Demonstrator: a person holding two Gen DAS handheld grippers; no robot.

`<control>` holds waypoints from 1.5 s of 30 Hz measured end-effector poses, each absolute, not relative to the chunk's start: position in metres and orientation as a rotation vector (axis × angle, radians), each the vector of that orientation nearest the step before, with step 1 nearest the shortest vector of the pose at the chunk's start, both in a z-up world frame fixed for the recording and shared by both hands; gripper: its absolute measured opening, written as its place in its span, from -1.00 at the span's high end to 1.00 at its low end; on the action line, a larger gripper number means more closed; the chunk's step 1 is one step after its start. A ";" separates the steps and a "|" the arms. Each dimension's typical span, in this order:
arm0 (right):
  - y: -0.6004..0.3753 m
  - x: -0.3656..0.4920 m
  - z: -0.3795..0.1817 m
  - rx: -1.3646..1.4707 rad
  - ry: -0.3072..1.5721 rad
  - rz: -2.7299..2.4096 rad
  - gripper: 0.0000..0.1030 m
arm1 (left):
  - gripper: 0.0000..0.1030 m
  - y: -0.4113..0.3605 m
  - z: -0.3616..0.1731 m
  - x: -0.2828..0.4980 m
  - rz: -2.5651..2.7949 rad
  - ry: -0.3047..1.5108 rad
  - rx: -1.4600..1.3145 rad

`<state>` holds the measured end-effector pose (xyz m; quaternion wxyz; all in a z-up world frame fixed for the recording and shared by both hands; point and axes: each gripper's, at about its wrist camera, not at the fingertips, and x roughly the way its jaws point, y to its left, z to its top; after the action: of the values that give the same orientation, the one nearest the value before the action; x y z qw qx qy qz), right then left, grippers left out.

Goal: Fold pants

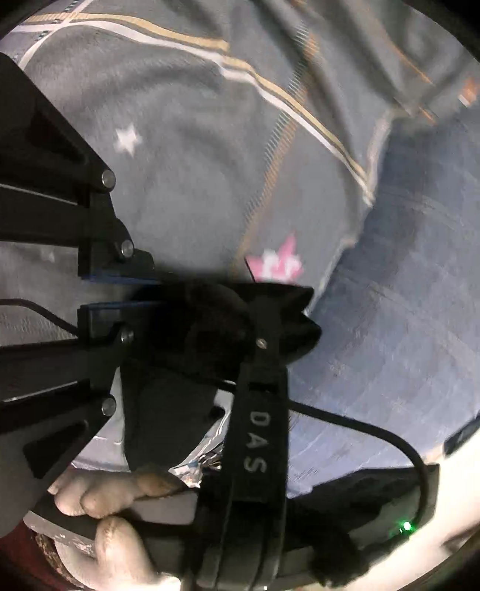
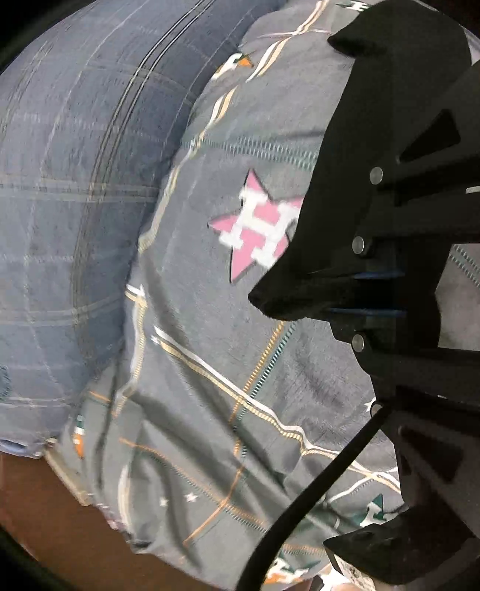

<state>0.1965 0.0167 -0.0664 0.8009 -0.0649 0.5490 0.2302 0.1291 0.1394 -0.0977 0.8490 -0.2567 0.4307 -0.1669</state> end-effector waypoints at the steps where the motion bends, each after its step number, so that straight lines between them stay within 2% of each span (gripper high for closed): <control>1: 0.006 0.196 -0.062 -0.114 1.169 0.494 0.78 | 0.90 0.133 -0.093 0.130 -0.357 0.905 -0.529; 6: -0.071 0.195 -0.049 0.054 1.126 0.465 0.78 | 0.88 0.068 -0.073 0.138 -0.426 0.921 -0.421; 11: -0.166 0.188 -0.058 0.257 1.097 0.391 0.78 | 0.87 -0.007 -0.076 0.142 -0.480 0.958 -0.287; 14: -0.204 0.187 -0.077 0.321 1.092 0.344 0.75 | 0.70 -0.036 -0.089 0.146 -0.478 1.022 -0.264; 17: -0.225 0.183 -0.096 0.272 1.071 0.283 0.49 | 0.46 -0.039 -0.086 0.128 -0.514 1.047 -0.279; 19: -0.236 0.178 -0.096 0.239 1.044 0.251 0.43 | 0.26 -0.028 -0.081 0.117 -0.528 1.052 -0.287; 21: -0.252 0.172 -0.088 0.278 1.011 0.276 -0.04 | 0.11 -0.011 -0.073 0.104 -0.527 1.042 -0.294; 24: -0.284 0.161 -0.064 0.338 0.914 0.225 -0.12 | -0.04 0.017 -0.071 0.098 -0.472 1.028 -0.304; 30: -0.268 0.162 -0.049 0.622 0.911 0.522 -0.06 | -0.04 0.064 -0.092 0.113 -0.344 1.082 -0.474; 35: -0.222 0.182 -0.098 0.652 1.055 0.563 -0.06 | -0.04 0.072 -0.089 0.107 -0.308 1.064 -0.436; 37: -0.231 0.184 -0.121 0.678 1.084 0.511 0.28 | -0.04 0.074 -0.087 0.105 -0.306 1.064 -0.425; 38: -0.241 0.180 -0.124 0.682 1.072 0.495 0.55 | -0.05 0.075 -0.087 0.107 -0.304 1.064 -0.418; 39: -0.248 0.174 -0.123 0.651 1.066 0.463 0.66 | -0.06 0.077 -0.088 0.109 -0.301 1.066 -0.413; 42: -0.270 0.160 -0.115 0.493 1.035 0.294 0.64 | -0.07 0.070 -0.094 0.129 -0.299 1.079 -0.413; 44: -0.283 0.155 -0.116 0.510 1.011 0.311 0.63 | -0.07 0.060 -0.101 0.148 -0.319 1.086 -0.417; 45: -0.286 0.153 -0.117 0.539 1.000 0.333 0.57 | -0.07 0.056 -0.106 0.158 -0.323 1.095 -0.423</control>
<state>0.1531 -0.2861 -0.1171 0.8298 0.2541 0.4713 0.1571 0.1583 0.0561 -0.1057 0.8203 -0.1988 0.5144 -0.1519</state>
